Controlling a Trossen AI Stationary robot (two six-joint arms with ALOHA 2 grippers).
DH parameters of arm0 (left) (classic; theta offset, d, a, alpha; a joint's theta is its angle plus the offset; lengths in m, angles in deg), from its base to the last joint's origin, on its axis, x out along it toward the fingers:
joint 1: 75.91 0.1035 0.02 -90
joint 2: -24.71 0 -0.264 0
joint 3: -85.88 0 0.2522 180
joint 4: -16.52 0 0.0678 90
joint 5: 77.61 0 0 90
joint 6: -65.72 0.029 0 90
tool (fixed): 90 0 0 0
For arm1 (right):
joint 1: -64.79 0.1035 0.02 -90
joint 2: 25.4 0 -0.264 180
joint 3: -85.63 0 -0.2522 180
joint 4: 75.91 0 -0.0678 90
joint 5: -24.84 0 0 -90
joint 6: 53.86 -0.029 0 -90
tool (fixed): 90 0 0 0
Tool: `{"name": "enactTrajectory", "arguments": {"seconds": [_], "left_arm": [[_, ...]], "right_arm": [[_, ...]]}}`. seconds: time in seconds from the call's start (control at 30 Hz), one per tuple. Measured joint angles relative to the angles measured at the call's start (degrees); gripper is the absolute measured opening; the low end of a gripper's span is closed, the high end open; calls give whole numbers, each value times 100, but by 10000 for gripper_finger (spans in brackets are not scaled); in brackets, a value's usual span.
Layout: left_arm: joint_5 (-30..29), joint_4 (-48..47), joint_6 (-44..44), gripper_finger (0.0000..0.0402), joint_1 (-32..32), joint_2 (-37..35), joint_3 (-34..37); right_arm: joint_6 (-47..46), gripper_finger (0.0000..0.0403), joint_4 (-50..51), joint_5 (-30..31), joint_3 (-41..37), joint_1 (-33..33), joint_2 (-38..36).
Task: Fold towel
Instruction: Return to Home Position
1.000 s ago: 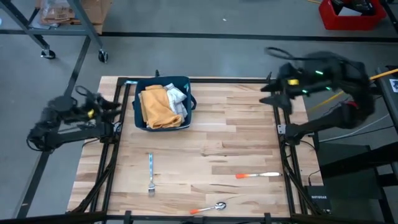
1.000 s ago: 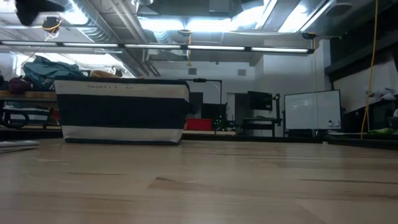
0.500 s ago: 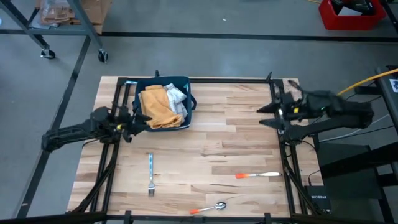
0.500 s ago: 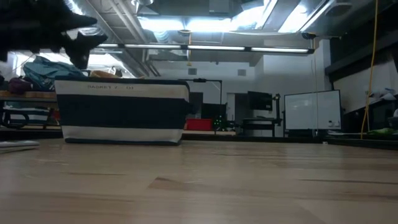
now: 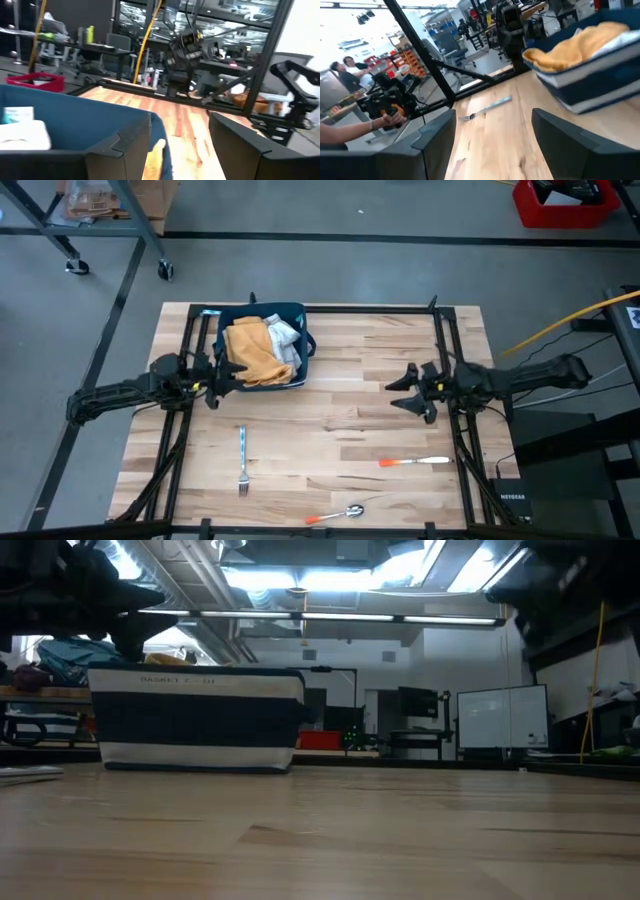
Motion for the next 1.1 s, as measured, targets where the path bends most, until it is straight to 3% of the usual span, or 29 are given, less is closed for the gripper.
{"name": "enactTrajectory", "arguments": {"seconds": [0.23, 0.4, 0.57, 0.8, 0.97, 1.1], "left_arm": [[-62, -28, 456, 194, 0, 0, 0], [-91, -13, 1003, 194, 0, 0, 0], [-100, 250, 752, 194, 0, -11, 2], [-99, 1196, 931, 194, 0, -15, 2], [-97, 1326, 1378, 194, 0, -17, 2], [-97, 1322, 1712, 194, 0, -19, 2]], "right_arm": [[-12, 264, -1668, -80, -1289, -2, -4], [293, 264, -1679, -185, -1314, -4, -68], [625, 264, -1798, -229, -1286, -7, -374], [1014, 264, -749, -886, -669, -7, -1327], [1278, 264, 598, -618, -257, -7, -2158], [1296, 264, 989, -515, -174, -7, -2544]]}}
